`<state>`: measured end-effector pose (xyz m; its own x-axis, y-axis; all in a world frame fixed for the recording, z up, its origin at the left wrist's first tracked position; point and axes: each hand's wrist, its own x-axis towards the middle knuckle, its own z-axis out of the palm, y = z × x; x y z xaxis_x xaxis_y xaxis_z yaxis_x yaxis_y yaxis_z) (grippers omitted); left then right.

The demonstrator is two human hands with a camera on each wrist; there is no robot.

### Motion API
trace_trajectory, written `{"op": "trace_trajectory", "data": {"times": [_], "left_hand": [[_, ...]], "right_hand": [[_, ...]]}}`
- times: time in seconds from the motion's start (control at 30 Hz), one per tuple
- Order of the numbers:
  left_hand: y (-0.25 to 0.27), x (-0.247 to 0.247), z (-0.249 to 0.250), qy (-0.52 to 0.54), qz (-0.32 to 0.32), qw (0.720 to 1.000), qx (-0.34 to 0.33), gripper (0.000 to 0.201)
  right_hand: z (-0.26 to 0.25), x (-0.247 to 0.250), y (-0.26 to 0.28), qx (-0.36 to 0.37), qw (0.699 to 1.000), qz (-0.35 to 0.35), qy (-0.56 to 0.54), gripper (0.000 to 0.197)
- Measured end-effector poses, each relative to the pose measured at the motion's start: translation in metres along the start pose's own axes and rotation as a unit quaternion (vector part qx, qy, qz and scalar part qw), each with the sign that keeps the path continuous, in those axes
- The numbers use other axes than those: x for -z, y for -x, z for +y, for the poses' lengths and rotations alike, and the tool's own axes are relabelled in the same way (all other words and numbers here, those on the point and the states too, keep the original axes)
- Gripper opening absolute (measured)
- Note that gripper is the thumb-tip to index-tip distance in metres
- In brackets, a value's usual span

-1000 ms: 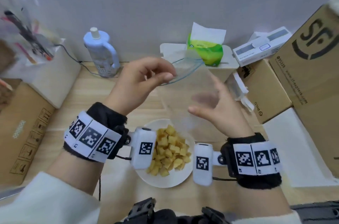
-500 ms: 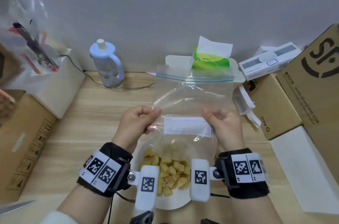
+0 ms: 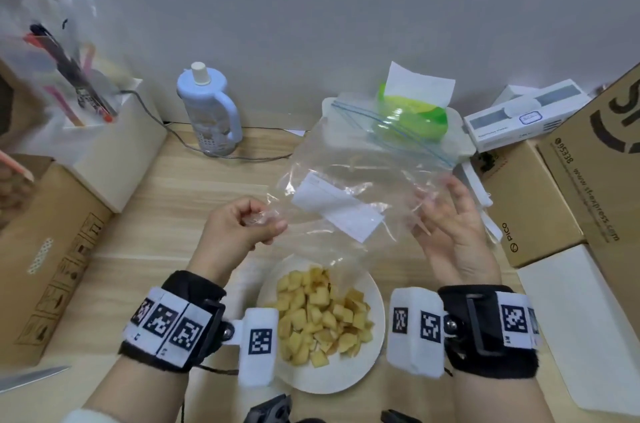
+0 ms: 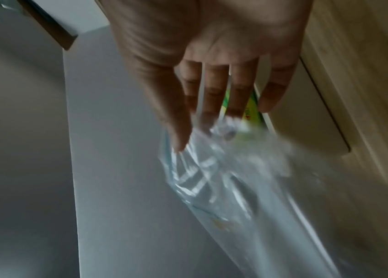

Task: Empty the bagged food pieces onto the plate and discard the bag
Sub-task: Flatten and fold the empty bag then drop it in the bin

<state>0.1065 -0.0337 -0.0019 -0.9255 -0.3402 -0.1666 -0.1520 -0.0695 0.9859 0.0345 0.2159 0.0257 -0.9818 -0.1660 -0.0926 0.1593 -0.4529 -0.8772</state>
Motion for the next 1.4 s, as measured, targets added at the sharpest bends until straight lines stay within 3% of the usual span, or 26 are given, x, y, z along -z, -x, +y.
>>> {"op": "trace_trajectory", "data": {"times": [0.1,0.2,0.27,0.33,0.47,0.6,0.77,0.9,0.97,1.1,1.17,1.23,1.33,1.4], "left_hand": [[-0.001,0.007,0.005,-0.014,0.019,0.999,-0.04,0.018],[0.0,0.01,0.011,0.014,0.02,0.997,-0.067,0.014],[0.0,0.008,0.016,0.025,-0.002,0.996,-0.087,0.017],[-0.001,0.004,0.021,0.012,-0.047,0.993,-0.104,0.018],[-0.002,-0.001,0.032,-0.006,-0.139,0.982,-0.128,0.021],[-0.005,0.005,0.04,-0.018,-0.173,0.976,-0.129,0.02],[-0.006,0.013,0.041,0.032,-0.155,0.977,-0.14,0.005],[-0.004,0.01,0.041,0.063,-0.126,0.977,-0.159,0.034],[-0.002,0.007,0.04,0.066,-0.108,0.978,-0.167,0.031],[-0.007,0.004,0.033,0.075,0.028,0.989,-0.122,0.018],[-0.006,-0.001,0.032,0.083,0.061,0.99,-0.099,0.018],[-0.004,-0.003,0.031,0.089,0.048,0.99,-0.101,0.022],[-0.006,0.005,0.022,0.063,-0.072,0.993,-0.07,0.063],[-0.005,0.009,0.015,0.016,-0.142,0.989,-0.027,0.074]], "right_hand": [[-0.008,0.004,-0.001,-0.006,0.999,0.001,0.033,0.087],[-0.008,0.002,0.0,0.008,0.987,0.079,0.139,0.076],[-0.007,-0.003,0.002,0.056,0.955,0.127,0.264,0.076],[-0.007,-0.011,0.002,0.08,0.939,0.086,0.323,0.083],[-0.003,-0.022,-0.002,0.02,0.958,-0.031,0.285,0.098],[0.003,-0.009,-0.008,-0.015,0.958,-0.063,0.278,0.112],[0.009,0.0,-0.011,-0.045,0.984,-0.012,0.17,0.098],[0.007,-0.004,-0.008,-0.045,0.989,0.0,0.139,0.063],[0.004,-0.007,-0.006,-0.027,0.99,0.009,0.138,0.05],[-0.002,-0.007,-0.006,0.077,0.981,0.031,0.173,0.036],[0.0,-0.009,-0.006,0.092,0.984,0.038,0.149,0.033],[0.003,-0.01,-0.005,0.093,0.987,0.047,0.119,0.031],[-0.001,-0.014,-0.002,0.096,0.989,0.101,0.057,0.015],[-0.004,-0.007,-0.004,0.094,0.984,0.15,0.006,0.009]]}}
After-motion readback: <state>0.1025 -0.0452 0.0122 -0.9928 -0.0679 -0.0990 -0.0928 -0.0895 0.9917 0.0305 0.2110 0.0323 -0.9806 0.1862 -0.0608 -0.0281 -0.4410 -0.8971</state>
